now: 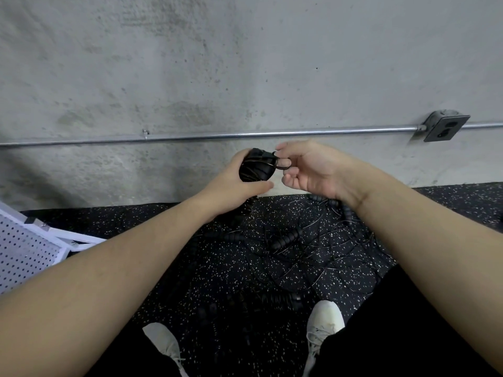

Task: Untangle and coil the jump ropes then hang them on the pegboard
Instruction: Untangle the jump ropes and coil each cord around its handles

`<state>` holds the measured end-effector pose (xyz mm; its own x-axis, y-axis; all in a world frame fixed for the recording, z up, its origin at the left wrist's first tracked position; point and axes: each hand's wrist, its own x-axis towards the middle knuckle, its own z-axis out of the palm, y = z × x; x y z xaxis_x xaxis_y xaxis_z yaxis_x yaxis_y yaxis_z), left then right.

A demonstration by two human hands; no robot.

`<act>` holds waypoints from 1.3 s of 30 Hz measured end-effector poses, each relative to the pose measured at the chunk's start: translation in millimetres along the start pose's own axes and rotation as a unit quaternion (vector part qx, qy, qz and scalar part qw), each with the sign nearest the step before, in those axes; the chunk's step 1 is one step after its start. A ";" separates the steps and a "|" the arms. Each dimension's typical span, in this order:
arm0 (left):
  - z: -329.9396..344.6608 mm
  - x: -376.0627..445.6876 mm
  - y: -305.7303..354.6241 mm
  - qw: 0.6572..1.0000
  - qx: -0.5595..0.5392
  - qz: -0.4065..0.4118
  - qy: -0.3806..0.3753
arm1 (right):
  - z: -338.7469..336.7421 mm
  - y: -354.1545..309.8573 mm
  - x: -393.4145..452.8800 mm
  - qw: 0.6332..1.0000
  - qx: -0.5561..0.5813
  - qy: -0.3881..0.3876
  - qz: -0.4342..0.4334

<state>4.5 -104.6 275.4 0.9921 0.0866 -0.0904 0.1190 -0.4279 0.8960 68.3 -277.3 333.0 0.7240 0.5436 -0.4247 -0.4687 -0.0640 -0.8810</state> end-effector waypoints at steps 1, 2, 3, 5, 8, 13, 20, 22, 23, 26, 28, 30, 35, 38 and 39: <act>0.0 1.8 -0.2 0.999 0.045 0.000 0.008 | 1.7 1.5 1.6 1.000 -0.010 0.014 0.007; -0.5 2.1 1.3 0.994 0.112 -0.005 0.014 | 4.0 3.6 2.9 0.999 -0.023 0.028 0.013; -0.6 2.3 1.9 0.981 0.192 -0.020 0.018 | 7.3 5.8 4.0 0.998 -0.038 0.042 0.018; -0.8 0.8 3.6 0.947 0.317 -0.047 0.029 | 14.8 9.8 3.7 0.996 -0.051 0.066 0.021; -0.9 -0.3 2.8 0.923 0.379 -0.035 0.056 | 23.5 8.9 -0.6 0.996 -0.054 0.077 0.001; 1.6 0.0 1.9 0.955 0.293 -0.014 0.048 | 17.3 -2.3 -9.4 0.998 0.001 0.060 -0.027; 6.5 -5.8 1.8 0.991 0.134 0.024 0.001 | 8.4 -6.7 -13.1 0.996 0.072 0.038 -0.035; 5.8 -7.9 6.6 0.984 0.177 0.037 0.002 | 6.9 -6.9 -9.5 0.996 0.069 0.041 -0.031; 5.5 -8.7 8.0 0.975 0.221 0.035 0.002 | 5.6 -6.6 -7.0 0.997 0.063 0.047 -0.026; 10.3 -9.6 7.2 0.925 0.381 0.012 -0.002 | 0.1 -3.6 0.5 0.997 0.028 0.065 -0.004; 17.0 -10.0 4.3 0.898 0.439 0.004 -0.005 | 0.9 -0.4 3.2 0.997 -0.025 0.073 0.003; 19.4 -8.2 1.0 0.874 0.487 0.000 0.001 | 7.3 4.0 4.2 0.993 -0.086 0.079 -0.005; 23.9 -10.7 -3.9 0.855 0.518 -0.017 -0.030 | 21.0 14.0 0.0 0.980 -0.185 0.068 -0.012; 20.3 -8.2 -10.9 0.892 0.448 -0.030 -0.052 | 15.8 10.1 -1.0 0.986 -0.155 0.063 -0.006; 17.9 -7.3 -13.1 0.913 0.404 -0.029 -0.056 | 12.6 7.3 -0.8 0.989 -0.138 0.061 -0.007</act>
<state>-3.7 -115.7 256.6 0.9757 0.0573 -0.2115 0.1165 -0.9531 0.2792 57.9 -267.6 329.5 0.7924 0.4427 -0.4197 -0.3148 -0.2926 -0.9029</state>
